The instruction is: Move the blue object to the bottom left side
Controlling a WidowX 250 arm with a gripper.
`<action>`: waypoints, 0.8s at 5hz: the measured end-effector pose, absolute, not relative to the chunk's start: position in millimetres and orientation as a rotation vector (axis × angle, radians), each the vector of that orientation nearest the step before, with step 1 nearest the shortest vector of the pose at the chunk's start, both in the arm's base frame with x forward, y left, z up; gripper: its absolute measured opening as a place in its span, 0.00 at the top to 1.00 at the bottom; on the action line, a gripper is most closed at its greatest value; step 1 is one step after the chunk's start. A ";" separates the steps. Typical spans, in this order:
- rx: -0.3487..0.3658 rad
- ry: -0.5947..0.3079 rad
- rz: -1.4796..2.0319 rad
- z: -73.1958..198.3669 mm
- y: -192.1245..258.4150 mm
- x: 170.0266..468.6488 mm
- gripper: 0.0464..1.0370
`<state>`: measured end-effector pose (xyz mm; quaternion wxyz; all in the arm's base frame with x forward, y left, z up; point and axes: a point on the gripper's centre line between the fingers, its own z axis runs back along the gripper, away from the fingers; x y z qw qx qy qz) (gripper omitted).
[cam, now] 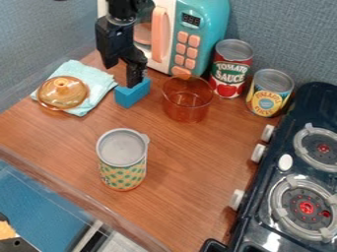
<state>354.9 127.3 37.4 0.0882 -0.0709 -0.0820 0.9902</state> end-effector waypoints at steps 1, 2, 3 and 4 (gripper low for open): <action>-0.187 -0.275 2.946 20.9 133.0 358.0 0.04; -0.206 -0.256 2.938 15.8 131.4 365.7 0.04; -0.195 -0.186 2.932 2.7 124.0 365.6 0.04; -0.152 -0.112 2.930 -7.3 118.1 363.3 0.04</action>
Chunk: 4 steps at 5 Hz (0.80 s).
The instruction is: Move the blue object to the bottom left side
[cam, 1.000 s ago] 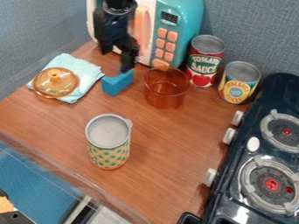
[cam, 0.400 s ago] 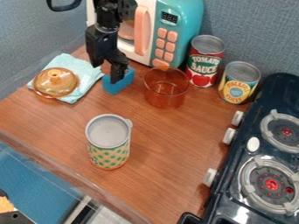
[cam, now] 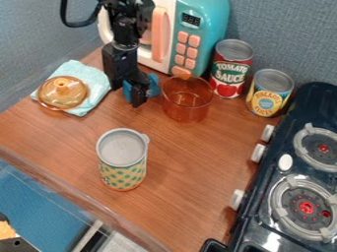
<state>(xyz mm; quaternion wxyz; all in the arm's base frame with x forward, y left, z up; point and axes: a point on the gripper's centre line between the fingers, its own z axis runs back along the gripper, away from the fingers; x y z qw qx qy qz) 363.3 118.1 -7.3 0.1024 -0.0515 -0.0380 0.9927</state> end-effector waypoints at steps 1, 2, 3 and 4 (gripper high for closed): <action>-0.150 -0.097 2.926 -7.4 120.1 361.8 0.04; -0.141 -0.101 2.934 -6.6 121.0 361.5 0.09; -0.132 -0.092 2.951 -15.6 124.8 365.5 0.37; -0.137 -0.080 2.968 -15.9 126.4 365.2 0.43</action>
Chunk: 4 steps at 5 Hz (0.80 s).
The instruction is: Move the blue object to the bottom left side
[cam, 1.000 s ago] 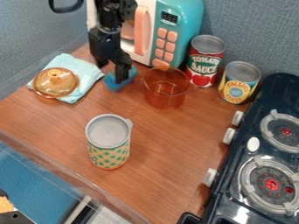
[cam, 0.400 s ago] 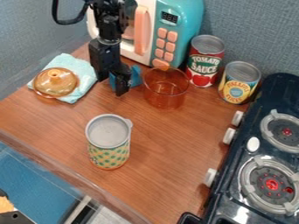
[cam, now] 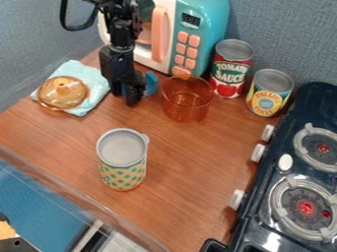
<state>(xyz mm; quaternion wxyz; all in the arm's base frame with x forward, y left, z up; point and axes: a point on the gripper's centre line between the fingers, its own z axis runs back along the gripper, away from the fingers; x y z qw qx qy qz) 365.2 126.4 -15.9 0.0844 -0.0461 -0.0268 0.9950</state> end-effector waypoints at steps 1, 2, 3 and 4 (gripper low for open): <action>-0.154 -0.060 2.979 -15.4 123.9 364.0 0.43; -0.190 -0.039 3.042 -1.5 130.2 355.5 0.43; -0.271 -0.032 3.137 25.7 138.5 344.1 0.43; -0.356 -0.005 3.292 53.4 148.4 320.8 0.43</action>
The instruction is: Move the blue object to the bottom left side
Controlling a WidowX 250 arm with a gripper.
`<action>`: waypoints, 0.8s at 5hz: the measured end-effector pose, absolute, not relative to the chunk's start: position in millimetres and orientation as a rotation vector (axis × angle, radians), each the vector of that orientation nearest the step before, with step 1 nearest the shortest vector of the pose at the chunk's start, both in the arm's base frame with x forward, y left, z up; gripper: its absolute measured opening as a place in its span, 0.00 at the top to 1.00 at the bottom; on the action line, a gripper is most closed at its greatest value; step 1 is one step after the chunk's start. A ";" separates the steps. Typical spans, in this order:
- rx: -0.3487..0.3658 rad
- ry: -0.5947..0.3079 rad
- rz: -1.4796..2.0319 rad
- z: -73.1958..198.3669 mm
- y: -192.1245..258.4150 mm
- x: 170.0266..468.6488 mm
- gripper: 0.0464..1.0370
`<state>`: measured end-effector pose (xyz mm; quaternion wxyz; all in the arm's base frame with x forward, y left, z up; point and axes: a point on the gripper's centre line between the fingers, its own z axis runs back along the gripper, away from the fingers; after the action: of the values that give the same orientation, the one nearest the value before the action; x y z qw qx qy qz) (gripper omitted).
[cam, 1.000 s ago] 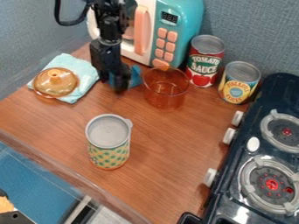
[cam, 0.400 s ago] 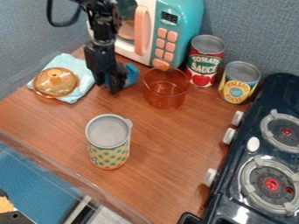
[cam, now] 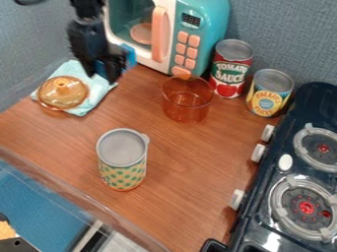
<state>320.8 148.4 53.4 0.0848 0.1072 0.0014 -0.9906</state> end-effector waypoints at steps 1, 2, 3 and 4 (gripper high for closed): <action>0.339 -0.015 -2.830 64.9 155.1 292.0 0.43; 0.311 -0.041 -2.724 55.7 165.1 253.1 0.43; 0.259 -0.026 -2.697 42.9 177.0 226.9 0.43; 0.247 0.047 -2.738 28.5 186.5 208.8 0.43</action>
<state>208.8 186.5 28.5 0.1947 0.0883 0.0166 -0.9767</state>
